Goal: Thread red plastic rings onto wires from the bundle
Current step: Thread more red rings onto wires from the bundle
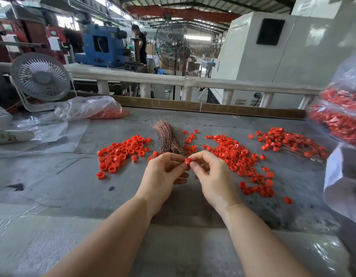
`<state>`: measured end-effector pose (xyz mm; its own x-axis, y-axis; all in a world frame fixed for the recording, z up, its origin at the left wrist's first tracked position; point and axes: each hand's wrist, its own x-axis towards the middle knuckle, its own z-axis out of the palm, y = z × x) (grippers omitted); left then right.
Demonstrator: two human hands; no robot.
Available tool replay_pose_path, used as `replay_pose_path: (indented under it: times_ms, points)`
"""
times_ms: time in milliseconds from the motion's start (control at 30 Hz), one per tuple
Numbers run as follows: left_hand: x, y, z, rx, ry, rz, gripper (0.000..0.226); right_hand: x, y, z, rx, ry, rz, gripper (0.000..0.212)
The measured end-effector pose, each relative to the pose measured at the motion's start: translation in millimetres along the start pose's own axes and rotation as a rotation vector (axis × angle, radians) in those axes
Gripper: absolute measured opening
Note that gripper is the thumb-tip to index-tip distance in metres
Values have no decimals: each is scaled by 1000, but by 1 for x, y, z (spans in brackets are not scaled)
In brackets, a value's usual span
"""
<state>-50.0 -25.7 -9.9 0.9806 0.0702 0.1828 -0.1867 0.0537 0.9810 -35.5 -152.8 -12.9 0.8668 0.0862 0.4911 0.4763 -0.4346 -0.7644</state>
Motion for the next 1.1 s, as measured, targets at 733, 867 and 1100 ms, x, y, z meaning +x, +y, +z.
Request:
replay_pose_path:
  times_ms: [733, 867, 1100]
  points:
    - [0, 4, 3, 160, -16, 98, 20, 1, -5, -3, 60, 28, 13, 7]
    - [0, 3, 3, 197, -16, 117, 19, 2, -5, -5, 32, 25, -10, 6]
    - [-1, 4, 4, 39, -9, 85, 22, 0, -6, -3, 27, 61, -20, 8]
